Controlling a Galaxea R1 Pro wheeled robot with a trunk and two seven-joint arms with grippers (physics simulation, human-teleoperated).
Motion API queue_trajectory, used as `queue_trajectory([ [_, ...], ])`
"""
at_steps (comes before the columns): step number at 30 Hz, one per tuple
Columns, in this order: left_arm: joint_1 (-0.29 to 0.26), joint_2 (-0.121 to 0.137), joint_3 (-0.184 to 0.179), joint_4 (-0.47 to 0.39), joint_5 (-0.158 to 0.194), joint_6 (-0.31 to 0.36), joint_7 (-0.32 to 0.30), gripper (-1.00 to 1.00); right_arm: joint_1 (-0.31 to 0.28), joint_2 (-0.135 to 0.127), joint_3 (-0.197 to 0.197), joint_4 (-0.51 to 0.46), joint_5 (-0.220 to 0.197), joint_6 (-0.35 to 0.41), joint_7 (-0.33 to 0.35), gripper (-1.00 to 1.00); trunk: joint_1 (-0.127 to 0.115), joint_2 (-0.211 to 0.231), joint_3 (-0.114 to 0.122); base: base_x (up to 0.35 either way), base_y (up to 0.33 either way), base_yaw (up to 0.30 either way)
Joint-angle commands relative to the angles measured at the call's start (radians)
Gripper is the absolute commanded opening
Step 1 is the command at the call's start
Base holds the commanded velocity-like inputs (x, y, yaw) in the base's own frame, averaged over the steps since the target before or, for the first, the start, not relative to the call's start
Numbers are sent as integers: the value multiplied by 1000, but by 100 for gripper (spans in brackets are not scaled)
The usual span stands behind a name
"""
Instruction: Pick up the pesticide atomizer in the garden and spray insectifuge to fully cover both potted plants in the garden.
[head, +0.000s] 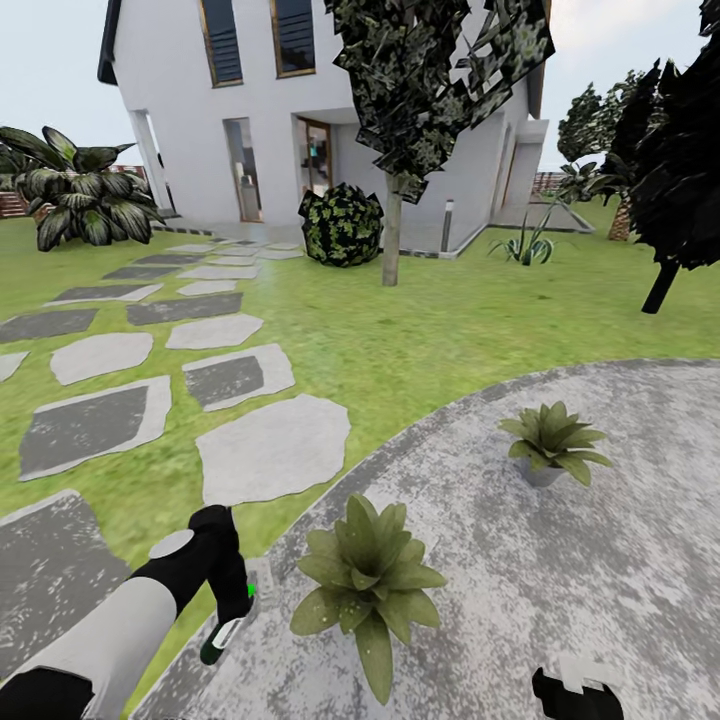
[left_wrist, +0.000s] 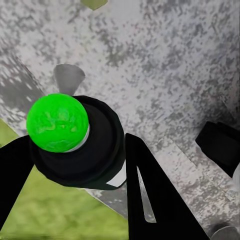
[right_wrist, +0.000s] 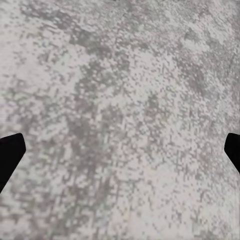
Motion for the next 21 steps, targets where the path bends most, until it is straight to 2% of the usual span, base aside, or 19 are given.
queue_trajectory([
  [1,0,1,-2,2,0,11,3,-100,-1,-1,-8,1,10,-4,-3,100,0,0,-1,0,0,55],
  [17,-1,1,0,-3,0,11,13,-100,-1,0,-8,1,10,-4,-3,100,0,0,-1,48,-27,5],
  [19,-4,-5,-1,-14,0,14,11,-100,-1,0,-8,1,10,-4,-3,100,0,0,-1,5,-4,0],
  [21,-3,-32,-4,-32,-8,22,12,-100,-1,-1,-8,1,10,-4,-3,100,0,0,-1,1,-1,0],
])
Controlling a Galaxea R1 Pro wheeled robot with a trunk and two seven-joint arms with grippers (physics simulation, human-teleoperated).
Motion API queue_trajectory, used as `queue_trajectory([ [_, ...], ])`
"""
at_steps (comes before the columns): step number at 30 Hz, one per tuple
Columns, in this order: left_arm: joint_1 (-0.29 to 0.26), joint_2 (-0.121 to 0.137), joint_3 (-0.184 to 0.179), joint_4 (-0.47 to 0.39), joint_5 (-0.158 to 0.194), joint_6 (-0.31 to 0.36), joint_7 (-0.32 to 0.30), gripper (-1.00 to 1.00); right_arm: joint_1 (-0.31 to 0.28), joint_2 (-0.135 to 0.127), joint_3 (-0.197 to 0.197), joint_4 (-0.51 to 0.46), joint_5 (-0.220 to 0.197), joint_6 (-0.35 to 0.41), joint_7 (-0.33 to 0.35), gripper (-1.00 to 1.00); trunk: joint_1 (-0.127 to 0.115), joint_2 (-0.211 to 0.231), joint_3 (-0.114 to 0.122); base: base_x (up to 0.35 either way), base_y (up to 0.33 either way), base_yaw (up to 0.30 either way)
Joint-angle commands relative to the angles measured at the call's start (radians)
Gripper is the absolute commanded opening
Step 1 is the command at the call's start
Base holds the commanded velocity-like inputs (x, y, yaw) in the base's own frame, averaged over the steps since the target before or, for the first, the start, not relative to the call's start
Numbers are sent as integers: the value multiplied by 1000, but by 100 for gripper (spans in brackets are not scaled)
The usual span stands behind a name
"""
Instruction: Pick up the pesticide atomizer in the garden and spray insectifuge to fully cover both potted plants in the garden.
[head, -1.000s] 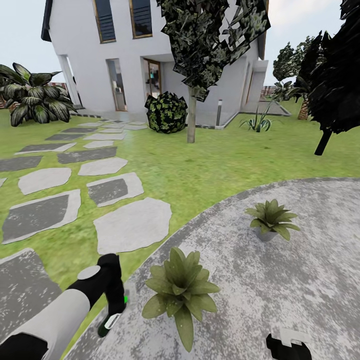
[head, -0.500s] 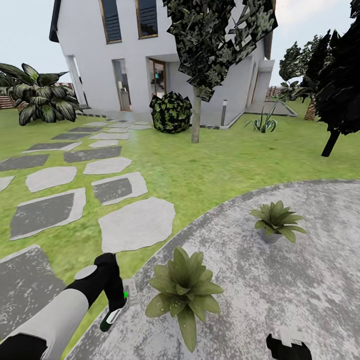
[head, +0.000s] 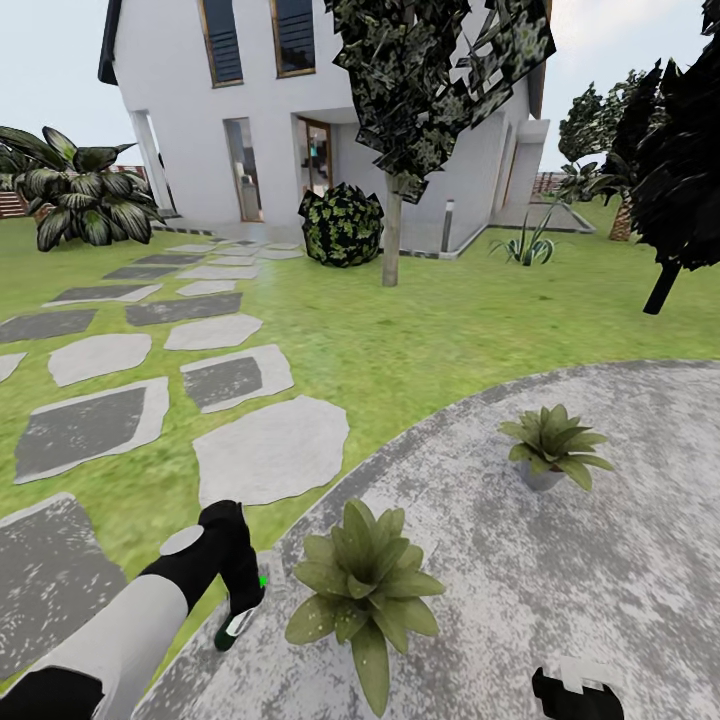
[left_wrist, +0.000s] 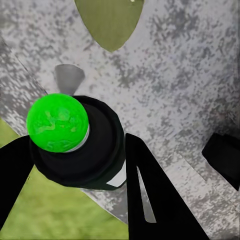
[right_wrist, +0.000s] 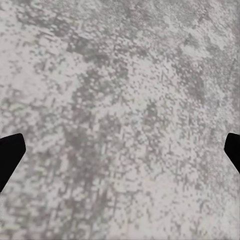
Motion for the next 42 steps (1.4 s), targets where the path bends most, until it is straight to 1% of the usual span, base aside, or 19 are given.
queue_trajectory([
  [1,1,-2,-5,-3,-1,11,-4,-100,-1,0,-8,2,10,-4,-3,100,0,0,-1,0,0,0],
  [4,1,0,-3,-6,-1,12,-6,-100,-1,1,-7,2,10,-4,-3,100,0,0,-1,0,0,0],
  [7,-8,-8,-5,-9,-1,14,-10,-100,-1,1,-8,2,10,-4,-3,100,0,0,-1,0,0,0],
  [8,-11,-12,-6,-10,-2,15,-11,-100,-1,1,-8,2,10,-4,-3,100,0,0,-1,0,0,0],
  [9,-26,-27,-8,-17,-3,23,-11,-100,-1,1,-8,2,10,-4,-3,100,0,0,-1,0,0,0],
  [10,-41,-33,-9,-22,-3,44,-12,-100,-1,1,-8,2,10,-4,-3,100,0,0,-1,0,0,0],
  [11,-45,-35,-10,-24,-3,50,-12,-100,-1,1,-8,2,10,-4,-3,100,0,0,-1,0,0,0],
  [12,-49,-34,-12,-25,-5,56,-11,-100,-1,1,-8,2,10,-4,-3,100,0,0,-1,0,0,0],
  [13,-50,-25,-11,-26,-17,61,-7,-100,-1,0,-8,2,10,-4,-3,100,0,0,-1,0,0,0],
  [14,-44,-19,-11,-26,-21,62,-5,-100,-1,-1,-8,2,10,-5,-3,100,0,0,-1,0,0,0],
  [16,-41,-15,-10,-26,-21,61,-4,-100,-1,-2,-8,2,11,-5,-3,100,0,0,-1,0,0,0],
  [23,-38,-12,-9,-26,-22,62,-4,-100,-1,1,-8,0,10,-5,-3,100,0,0,-1,-59,12,-1],
  [29,-38,-10,-9,-26,-22,62,-2,-100,-1,0,-8,0,10,-5,-3,100,0,0,-1,-263,201,-248],
  [32,-38,-10,-8,-26,-22,62,-2,-100,-1,0,-8,0,10,-5,-3,100,0,0,-1,-96,260,-296],
  [35,-38,-11,-10,-26,-22,62,-2,-100,-1,0,-8,0,10,-5,-3,100,0,0,-1,115,267,-246],
  [40,-39,-11,-10,-27,-23,62,-2,-100,-1,0,-8,0,10,-5,-3,100,0,0,-1,161,115,-48],
  [41,-41,-13,-10,-78,-23,63,-3,-100,-1,1,-8,0,10,-6,-3,100,0,0,-1,1,1,0],
  [42,-42,-13,-11,-87,-23,64,-4,-100,-1,1,-8,0,10,-6,-3,100,0,0,-1,0,0,0],
])
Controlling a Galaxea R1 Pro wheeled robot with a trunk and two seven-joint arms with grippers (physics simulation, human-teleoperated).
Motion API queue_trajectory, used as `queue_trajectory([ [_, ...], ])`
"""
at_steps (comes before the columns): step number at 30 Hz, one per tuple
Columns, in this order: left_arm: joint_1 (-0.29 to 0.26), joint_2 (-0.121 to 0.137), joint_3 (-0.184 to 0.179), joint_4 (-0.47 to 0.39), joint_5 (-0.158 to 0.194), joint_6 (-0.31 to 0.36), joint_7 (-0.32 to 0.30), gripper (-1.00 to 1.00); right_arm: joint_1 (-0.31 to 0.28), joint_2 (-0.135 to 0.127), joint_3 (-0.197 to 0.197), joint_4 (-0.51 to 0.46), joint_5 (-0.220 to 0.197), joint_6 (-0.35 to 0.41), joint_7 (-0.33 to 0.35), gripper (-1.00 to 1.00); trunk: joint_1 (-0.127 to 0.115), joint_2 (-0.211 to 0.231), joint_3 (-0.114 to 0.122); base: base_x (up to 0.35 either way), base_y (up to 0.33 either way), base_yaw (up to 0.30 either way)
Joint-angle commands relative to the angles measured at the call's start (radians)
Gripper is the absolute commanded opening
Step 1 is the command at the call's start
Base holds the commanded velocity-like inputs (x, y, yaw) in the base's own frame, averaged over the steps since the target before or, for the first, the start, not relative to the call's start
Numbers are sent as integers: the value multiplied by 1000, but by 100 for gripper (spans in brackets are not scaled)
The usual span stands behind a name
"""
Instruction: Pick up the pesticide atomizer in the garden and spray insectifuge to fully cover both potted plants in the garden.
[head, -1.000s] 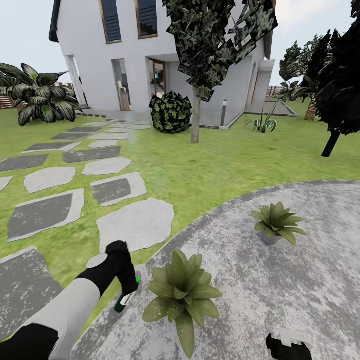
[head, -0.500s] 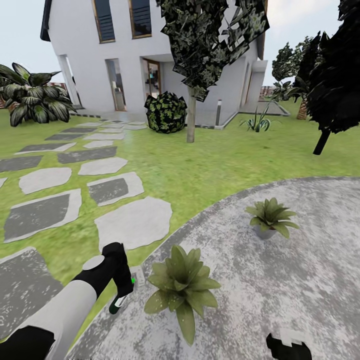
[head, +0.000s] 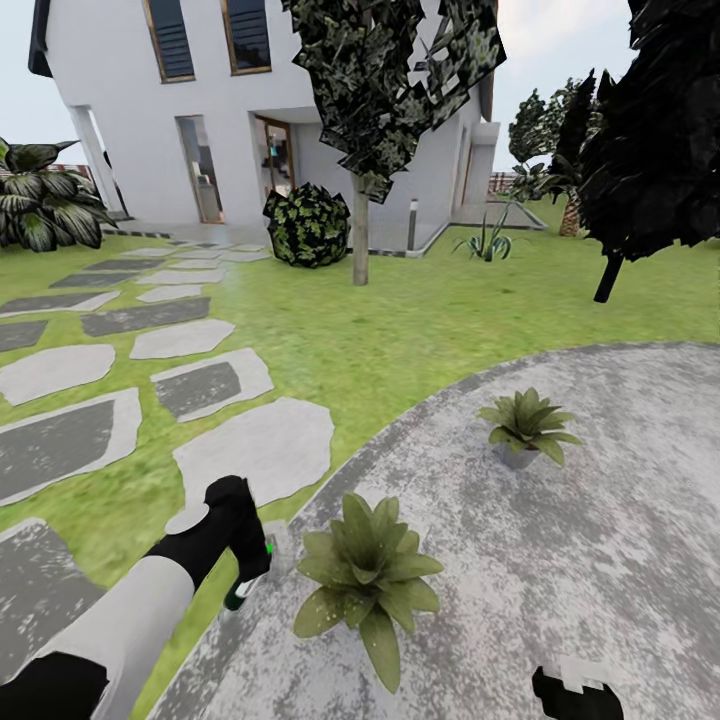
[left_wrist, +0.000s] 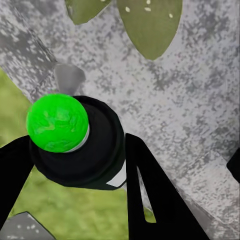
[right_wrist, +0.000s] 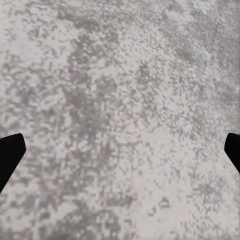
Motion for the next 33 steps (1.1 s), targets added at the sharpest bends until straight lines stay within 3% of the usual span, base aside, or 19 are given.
queue_trajectory([
  [1,-2,1,-4,-5,-1,11,-5,-100,-1,0,-8,2,10,-3,-3,100,0,0,-1,0,0,0],
  [14,-11,-16,-8,-47,-1,9,-18,-100,-1,-1,-9,2,10,-3,-3,100,0,0,-1,77,61,-62],
  [16,-11,-18,-8,-73,-1,9,-37,-100,-1,-1,-9,2,10,-3,-3,100,0,0,-1,1,1,-254],
  [18,-12,-17,-10,-116,-4,9,-96,-100,-1,-1,-9,2,10,-3,-3,100,0,0,-1,0,0,-111],
  [20,-17,-16,-12,-138,-59,9,-151,-100,-1,-1,-9,2,10,-3,-3,100,0,0,-1,0,0,-16],
  [22,-31,-18,-12,-150,-159,9,-278,-100,-1,-1,-8,2,10,-3,-3,100,0,0,-1,0,0,-2],
  [23,-32,-19,-12,-161,-171,10,-295,-100,-1,-1,-7,2,10,-3,-3,100,0,0,-1,0,0,15],
  [27,-33,-20,-11,-227,-178,12,-307,-100,-1,0,-7,3,10,-3,-3,100,0,0,-1,34,-73,193],
  [33,-33,-21,-11,-235,-179,13,-308,-100,-1,0,-7,3,10,-3,-3,100,0,0,-1,115,-233,271],
])
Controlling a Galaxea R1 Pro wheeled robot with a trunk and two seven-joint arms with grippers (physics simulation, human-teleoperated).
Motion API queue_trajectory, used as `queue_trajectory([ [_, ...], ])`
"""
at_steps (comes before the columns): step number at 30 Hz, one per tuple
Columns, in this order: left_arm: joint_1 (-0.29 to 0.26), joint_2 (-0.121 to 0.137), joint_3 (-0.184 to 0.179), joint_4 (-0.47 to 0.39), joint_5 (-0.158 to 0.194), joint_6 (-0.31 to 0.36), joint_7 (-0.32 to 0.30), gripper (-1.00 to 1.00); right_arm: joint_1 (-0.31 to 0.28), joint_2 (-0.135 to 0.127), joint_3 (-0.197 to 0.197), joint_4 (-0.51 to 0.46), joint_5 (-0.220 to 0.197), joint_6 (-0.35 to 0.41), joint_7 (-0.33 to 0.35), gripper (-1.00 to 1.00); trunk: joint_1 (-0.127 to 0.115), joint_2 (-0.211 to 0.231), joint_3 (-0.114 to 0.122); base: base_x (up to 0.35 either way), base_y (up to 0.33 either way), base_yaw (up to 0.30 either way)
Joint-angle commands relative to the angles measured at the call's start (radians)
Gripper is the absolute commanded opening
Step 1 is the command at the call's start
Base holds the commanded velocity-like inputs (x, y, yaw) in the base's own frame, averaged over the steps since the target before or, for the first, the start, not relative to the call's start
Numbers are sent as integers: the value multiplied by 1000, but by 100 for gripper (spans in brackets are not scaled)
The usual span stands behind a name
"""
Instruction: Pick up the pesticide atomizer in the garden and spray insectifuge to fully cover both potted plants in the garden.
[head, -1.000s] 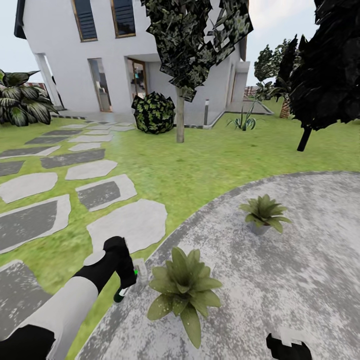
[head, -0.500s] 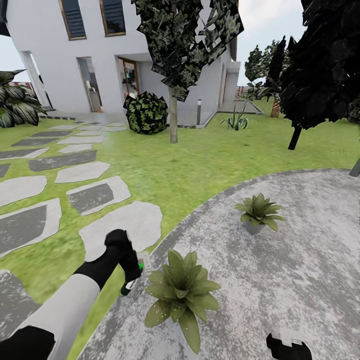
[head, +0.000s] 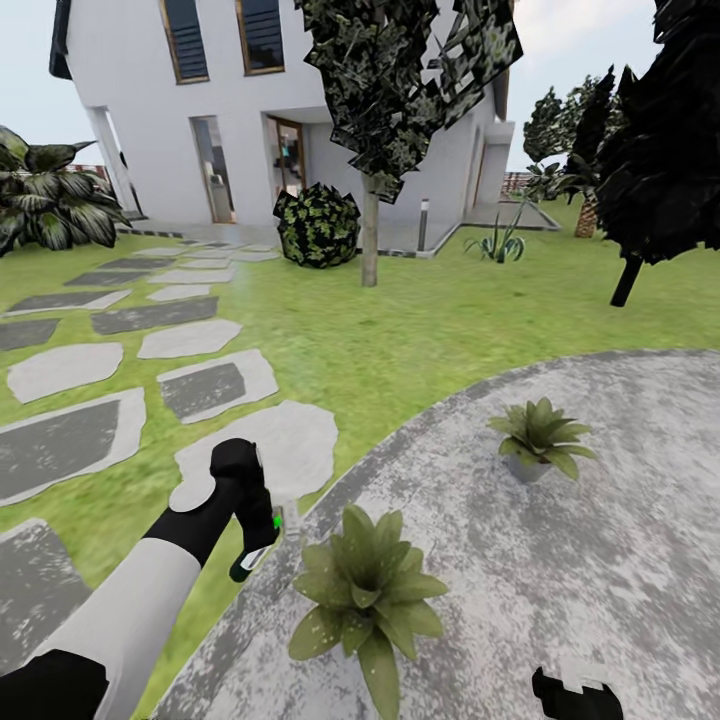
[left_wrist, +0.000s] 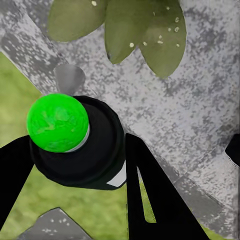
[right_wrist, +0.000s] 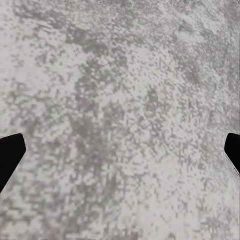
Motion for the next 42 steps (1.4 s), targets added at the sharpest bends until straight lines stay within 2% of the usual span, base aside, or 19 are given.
queue_trajectory([
  [1,-1,-2,-2,-1,-5,11,-7,-100,-1,0,-8,1,10,-3,-2,100,0,0,-1,150,-249,277],
  [9,0,-10,-4,-2,-5,11,-7,-100,-1,-5,-10,1,12,-3,-2,100,0,0,-1,50,-269,85],
  [23,3,-10,-3,-2,-5,11,-7,-100,-1,-3,-10,1,12,-3,-2,100,0,0,-1,112,-265,14],
  [38,12,-7,-3,-2,-7,11,-6,-100,-1,-2,-9,1,11,-3,-2,100,0,0,-1,-54,-276,269],
  [42,15,1,-6,6,-6,8,-11,-100,-1,-2,-9,1,11,-3,-2,100,0,0,-1,80,-243,276],
])
